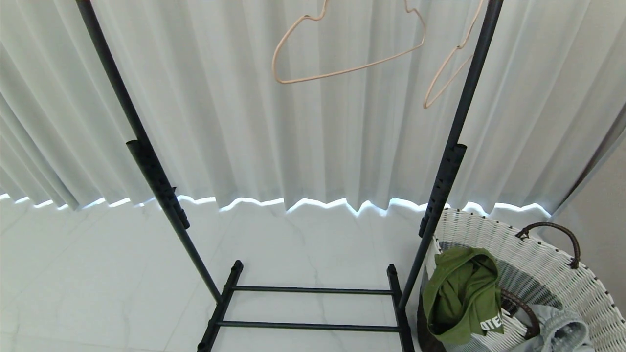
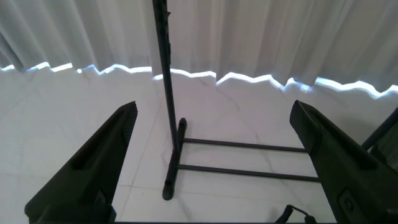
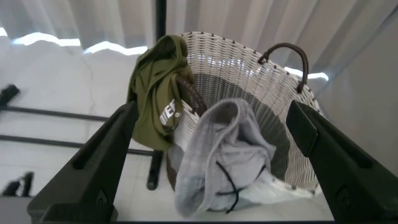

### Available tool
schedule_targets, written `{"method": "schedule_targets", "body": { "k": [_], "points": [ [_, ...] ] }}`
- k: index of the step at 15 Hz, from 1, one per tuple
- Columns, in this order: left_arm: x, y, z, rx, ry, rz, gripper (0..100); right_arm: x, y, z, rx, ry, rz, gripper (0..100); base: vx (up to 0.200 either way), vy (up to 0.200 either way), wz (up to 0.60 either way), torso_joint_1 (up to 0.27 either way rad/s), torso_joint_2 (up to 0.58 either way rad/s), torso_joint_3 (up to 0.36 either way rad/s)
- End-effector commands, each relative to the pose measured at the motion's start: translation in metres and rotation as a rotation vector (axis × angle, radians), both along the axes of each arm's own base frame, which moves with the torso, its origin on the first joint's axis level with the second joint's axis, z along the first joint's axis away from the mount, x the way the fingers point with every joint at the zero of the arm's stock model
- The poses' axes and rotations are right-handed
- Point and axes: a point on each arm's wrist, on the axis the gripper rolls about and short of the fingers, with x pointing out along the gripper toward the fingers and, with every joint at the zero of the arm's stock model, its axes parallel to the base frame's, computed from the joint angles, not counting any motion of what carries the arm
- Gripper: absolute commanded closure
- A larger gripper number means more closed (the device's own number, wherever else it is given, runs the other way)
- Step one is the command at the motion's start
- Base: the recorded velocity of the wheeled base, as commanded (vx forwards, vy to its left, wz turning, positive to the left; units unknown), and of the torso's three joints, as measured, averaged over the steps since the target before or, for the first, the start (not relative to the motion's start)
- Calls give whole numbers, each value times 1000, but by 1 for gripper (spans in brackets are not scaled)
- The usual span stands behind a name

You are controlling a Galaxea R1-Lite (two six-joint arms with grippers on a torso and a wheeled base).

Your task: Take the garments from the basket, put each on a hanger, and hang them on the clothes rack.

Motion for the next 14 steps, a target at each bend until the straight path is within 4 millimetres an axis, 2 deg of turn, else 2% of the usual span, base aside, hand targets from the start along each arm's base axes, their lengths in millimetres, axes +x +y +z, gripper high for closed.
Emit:
{"method": "schedule_targets", "body": {
  "k": [1,4,5,6,8,10,11,12,14],
  "points": [
    [0,0,0,3,0,1,0,0,0,0,-23,-1,6,0,0,0,0,0,0,0],
    [0,0,0,-10,0,1,0,0,0,0,-32,-10,2,0,0,0,0,0,0,0],
    [0,0,0,-18,1,3,0,-1,0,10,-27,-72,-3,0,0,0,0,0,0,0],
    [0,0,0,-12,0,5,0,-7,0,33,-22,-119,8,0,0,0,0,0,0,0],
    [0,0,0,14,0,4,0,-5,-1,60,-61,-54,50,0,0,0,0,0,0,0],
    [0,0,0,16,1,4,0,16,-1,78,-126,91,82,0,0,0,0,0,0,0],
    [0,0,0,14,0,4,0,34,-1,84,-156,190,29,0,0,0,0,0,0,0],
    [0,0,0,13,2,4,0,56,-1,84,-225,323,-62,0,0,0,0,0,0,0],
    [0,0,0,16,-1,4,0,81,-3,78,-325,479,-115,0,0,0,0,0,0,0]
  ]
}}
